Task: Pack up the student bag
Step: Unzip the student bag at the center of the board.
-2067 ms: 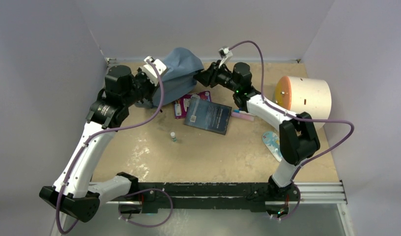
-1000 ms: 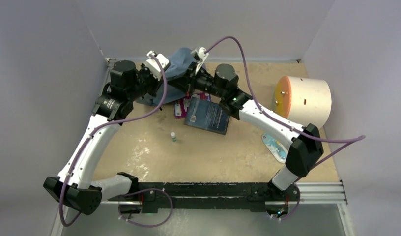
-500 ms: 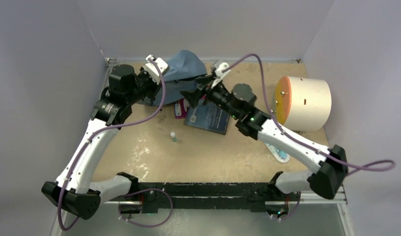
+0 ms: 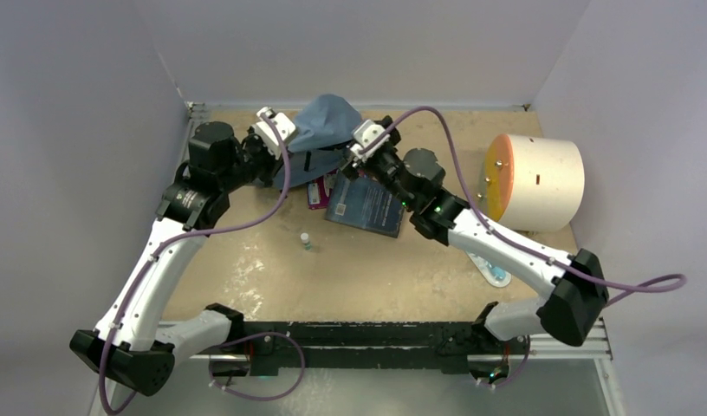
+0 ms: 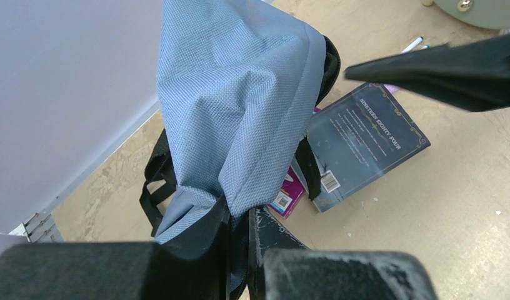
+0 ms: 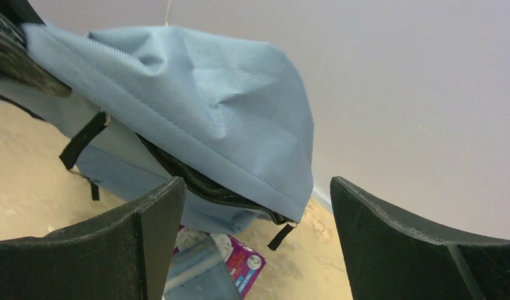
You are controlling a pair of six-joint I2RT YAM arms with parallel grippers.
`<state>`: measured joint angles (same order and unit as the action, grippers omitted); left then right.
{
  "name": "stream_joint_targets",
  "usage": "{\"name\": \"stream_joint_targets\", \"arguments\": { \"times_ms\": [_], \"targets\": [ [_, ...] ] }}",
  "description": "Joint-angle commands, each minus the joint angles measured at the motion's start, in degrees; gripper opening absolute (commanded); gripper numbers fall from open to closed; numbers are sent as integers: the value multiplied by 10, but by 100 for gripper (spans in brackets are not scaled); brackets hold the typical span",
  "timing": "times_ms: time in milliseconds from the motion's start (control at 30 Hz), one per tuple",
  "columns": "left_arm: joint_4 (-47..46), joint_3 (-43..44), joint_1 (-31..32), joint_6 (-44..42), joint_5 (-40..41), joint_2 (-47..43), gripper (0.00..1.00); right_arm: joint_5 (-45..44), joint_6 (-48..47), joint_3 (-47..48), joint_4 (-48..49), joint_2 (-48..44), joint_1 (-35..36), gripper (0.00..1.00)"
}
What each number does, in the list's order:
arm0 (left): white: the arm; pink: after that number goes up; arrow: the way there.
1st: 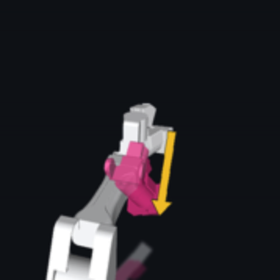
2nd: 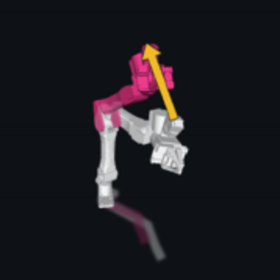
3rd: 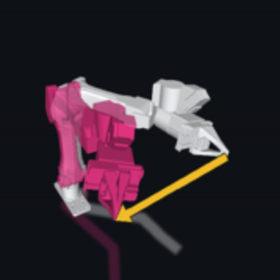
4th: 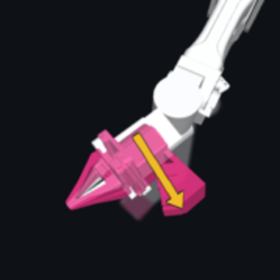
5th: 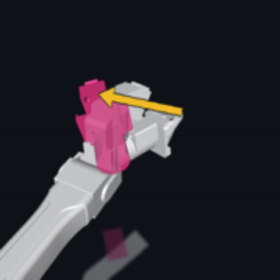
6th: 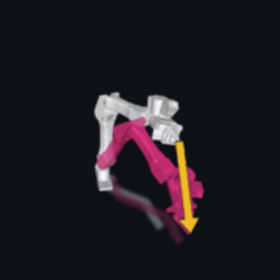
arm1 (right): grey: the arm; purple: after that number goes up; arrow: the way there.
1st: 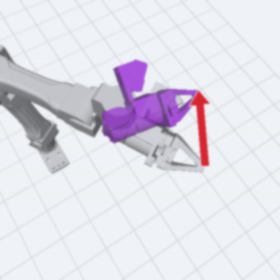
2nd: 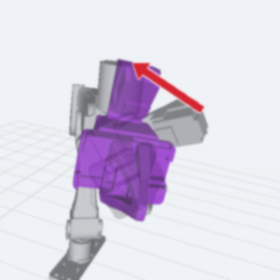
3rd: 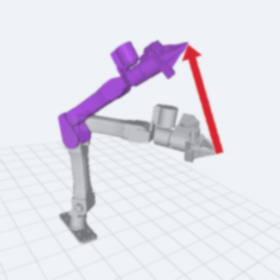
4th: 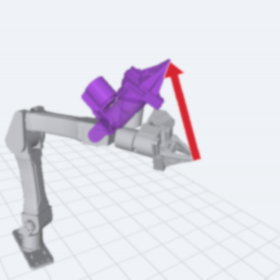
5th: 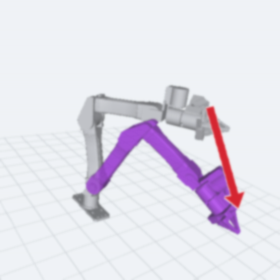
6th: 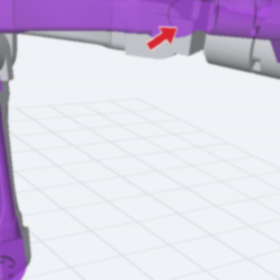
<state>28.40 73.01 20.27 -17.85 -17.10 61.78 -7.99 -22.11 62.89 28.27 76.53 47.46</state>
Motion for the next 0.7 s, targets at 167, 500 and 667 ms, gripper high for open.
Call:
{"name": "stream_joint_targets", "arguments": {
  "times_ms": [167,500,667],
  "targets": [
    [-34,7,-1,-17,-36,-22,0,57,-100,71,6,43,0,88],
    [-33,15,-1,-21,-44,-15,0,39,-117,93,10,69,0,75],
    [-34,17,-1,-20,-47,-12,0,27,-119,104,12,83,0,55]
  ]
}}
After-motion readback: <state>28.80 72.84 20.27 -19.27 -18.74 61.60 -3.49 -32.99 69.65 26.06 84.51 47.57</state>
